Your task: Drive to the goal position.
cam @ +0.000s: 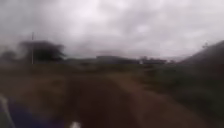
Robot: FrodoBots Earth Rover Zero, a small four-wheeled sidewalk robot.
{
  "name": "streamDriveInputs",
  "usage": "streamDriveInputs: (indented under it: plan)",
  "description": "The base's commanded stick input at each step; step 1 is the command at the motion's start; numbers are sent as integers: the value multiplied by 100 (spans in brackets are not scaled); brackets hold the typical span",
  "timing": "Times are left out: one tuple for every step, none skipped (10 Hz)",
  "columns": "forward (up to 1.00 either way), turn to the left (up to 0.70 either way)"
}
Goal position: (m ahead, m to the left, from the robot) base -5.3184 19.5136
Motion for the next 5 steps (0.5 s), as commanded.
streamDriveInputs:
  plan:
    - [0, 0]
    - [0, 0]
    - [0, 0]
    - [0, 0]
    - [7, 0]
